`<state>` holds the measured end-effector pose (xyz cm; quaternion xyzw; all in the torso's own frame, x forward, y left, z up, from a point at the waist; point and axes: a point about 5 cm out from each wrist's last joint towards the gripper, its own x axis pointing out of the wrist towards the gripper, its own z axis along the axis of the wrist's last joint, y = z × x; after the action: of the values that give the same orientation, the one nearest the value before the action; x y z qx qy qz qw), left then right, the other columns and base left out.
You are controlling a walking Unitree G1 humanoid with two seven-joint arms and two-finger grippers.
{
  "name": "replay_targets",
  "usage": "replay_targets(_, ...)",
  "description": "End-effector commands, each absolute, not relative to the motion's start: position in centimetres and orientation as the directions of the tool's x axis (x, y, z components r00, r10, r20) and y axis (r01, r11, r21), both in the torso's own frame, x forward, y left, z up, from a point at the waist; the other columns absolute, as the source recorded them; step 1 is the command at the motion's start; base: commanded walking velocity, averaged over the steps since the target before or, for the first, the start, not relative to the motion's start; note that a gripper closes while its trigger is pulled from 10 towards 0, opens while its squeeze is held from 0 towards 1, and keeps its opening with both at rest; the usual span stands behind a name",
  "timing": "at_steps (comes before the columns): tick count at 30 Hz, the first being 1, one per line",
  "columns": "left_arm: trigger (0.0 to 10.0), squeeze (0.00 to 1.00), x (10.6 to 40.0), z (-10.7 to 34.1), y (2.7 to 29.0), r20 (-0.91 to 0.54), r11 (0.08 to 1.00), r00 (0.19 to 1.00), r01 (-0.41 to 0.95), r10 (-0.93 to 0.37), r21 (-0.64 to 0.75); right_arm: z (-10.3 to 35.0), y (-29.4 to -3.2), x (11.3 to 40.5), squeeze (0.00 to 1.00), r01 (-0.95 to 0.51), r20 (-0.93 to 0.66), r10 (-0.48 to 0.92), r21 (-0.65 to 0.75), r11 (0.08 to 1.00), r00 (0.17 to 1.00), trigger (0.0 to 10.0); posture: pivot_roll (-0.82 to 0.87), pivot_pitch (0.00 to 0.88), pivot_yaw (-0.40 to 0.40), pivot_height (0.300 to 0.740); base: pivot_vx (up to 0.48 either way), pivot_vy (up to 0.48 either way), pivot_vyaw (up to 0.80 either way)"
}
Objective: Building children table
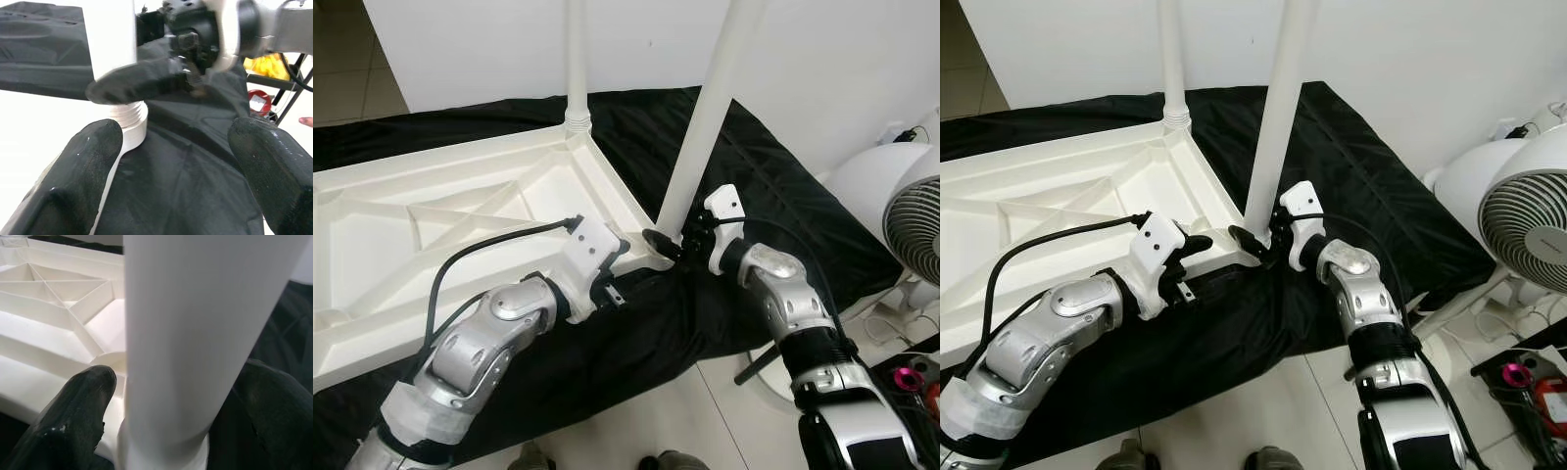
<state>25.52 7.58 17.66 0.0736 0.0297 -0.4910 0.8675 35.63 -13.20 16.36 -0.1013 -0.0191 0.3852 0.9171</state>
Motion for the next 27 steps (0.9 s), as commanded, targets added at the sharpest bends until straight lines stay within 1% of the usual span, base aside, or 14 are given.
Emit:
replay_targets(1, 10.0, 0.0, 24.7, 17.5, 7.5, -0.146, 0.421, 0.428, 0.904, -0.892, 0.075, 16.0, -13.4, 36.0, 0.0, -0.721, -0.075, 0.726, -0.218, 0.658, 0.684, 10.0, -0.06, 0.045, -0.026, 0.74, 0.0, 0.0, 0.0)
replay_targets(2, 10.0, 0.0, 24.7, 17.5, 7.5, -0.146, 0.421, 0.428, 0.904, -0.892, 0.075, 16.0, -13.4, 36.0, 0.0, -0.721, -0.075, 0.726, -0.218, 0.658, 0.684, 10.0, -0.06, 0.045, -0.026, 0.74, 0.0, 0.0, 0.0)
replay_targets(3, 10.0, 0.0, 24.6, 17.4, 7.5, -0.149, 0.416, 0.422, 0.906, -0.894, 0.072, 16.2, -13.6, 36.3, 0.0, -0.726, -0.076, 0.731, -0.227, 0.649, 0.678, 8.7, -0.05, 0.046, -0.024, 0.74, 0.0, 0.0, 0.0)
replay_targets(4, 10.0, 0.0, 24.6, 17.4, 7.5, -0.15, 0.416, 0.422, 0.907, -0.894, 0.07, 16.3, -13.8, 36.4, 0.0, -0.729, -0.075, 0.735, -0.232, 0.644, 0.673, 8.4, -0.05, 0.049, -0.026, 0.74, 0.0, 0.0, 0.0)
replay_targets(6, 10.0, 0.0, 24.6, 17.4, 7.5, -0.15, 0.416, 0.421, 0.907, -0.894, 0.069, 16.3, -13.9, 36.5, 0.0, -0.731, -0.076, 0.738, -0.235, 0.64, 0.671, 8.5, -0.05, 0.049, -0.026, 0.74, 0.0, 0.0, 0.0)
replay_targets(7, 10.0, 0.0, 24.5, 17.4, 7.5, -0.152, 0.411, 0.417, 0.909, -0.896, 0.066, 16.3, -14.2, 36.7, 0.0, -0.741, -0.079, 0.748, -0.236, 0.629, 0.659, 7.2, -0.06, 0.05, -0.024, 0.74, 0.0, 0.0, 0.0)
replay_targets(8, 10.0, 0.0, 24.5, 17.4, 7.5, -0.153, 0.41, 0.415, 0.91, -0.897, 0.065, 16.3, -14.2, 36.7, 0.0, -0.746, -0.081, 0.752, -0.235, 0.623, 0.654, 6.4, -0.06, 0.05, -0.024, 0.74, 0.0, 0.0, 0.0)
replay_targets(10, 10.0, 0.0, 24.5, 17.4, 7.5, -0.153, 0.41, 0.415, 0.91, -0.897, 0.065, 16.3, -14.2, 36.7, 0.0, -0.746, -0.081, 0.752, -0.235, 0.623, 0.654, 6.4, -0.06, 0.05, -0.024, 0.74, 0.0, 0.0, 0.0)
replay_targets(11, 10.0, 0.0, 24.4, 17.4, 7.4, -0.154, 0.409, 0.414, 0.91, -0.897, 0.064, 16.2, -14.2, 36.7, 0.0, -0.749, -0.083, 0.755, -0.234, 0.62, 0.651, 5.5, -0.06, 0.05, -0.024, 0.74, 0.0, 0.0, 0.0)
replay_targets(14, 10.0, 0.0, 24.4, 17.4, 7.4, -0.154, 0.409, 0.414, 0.91, -0.897, 0.064, 16.2, -14.2, 36.7, 0.0, -0.749, -0.083, 0.755, -0.234, 0.62, 0.651, 5.5, -0.06, 0.05, -0.024, 0.74, 0.0, 0.0, 0.0)
replay_targets(16, 10.0, 0.0, 24.5, 17.4, 7.4, -0.154, 0.408, 0.413, 0.911, -0.897, 0.066, 15.6, -14.4, 36.6, 0.0, -0.753, -0.091, 0.755, -0.216, 0.621, 0.649, 0.0, -0.06, 0.05, -0.021, 0.74, 0.0, 0.0, 0.0)
replay_targets(25, 10.0, 0.0, 24.5, 17.4, 7.4, -0.155, 0.406, 0.412, 0.911, -0.898, 0.066, 14.7, -14.8, 36.3, 0.0, -0.755, -0.092, 0.754, -0.19, 0.628, 0.65, 0.0, -0.06, 0.051, -0.019, 0.74, 0.0, 0.0, 0.0)
replay_targets(26, 10.0, 0.0, 24.4, 17.4, 7.3, -0.155, 0.406, 0.411, 0.912, -0.898, 0.066, 14.5, -15.0, 36.2, 0.0, -0.75, -0.086, 0.75, -0.186, 0.635, 0.656, 2.7, -0.07, 0.052, -0.023, 0.74, 0.0, 0.0, 0.0)
replay_targets(27, 10.0, 0.0, 24.4, 17.4, 7.3, -0.155, 0.406, 0.411, 0.912, -0.898, 0.066, 14.5, -15.0, 36.2, 0.0, -0.75, -0.086, 0.75, -0.186, 0.635, 0.656, 2.7, -0.07, 0.052, -0.023, 0.74, 0.0, 0.0, 0.0)
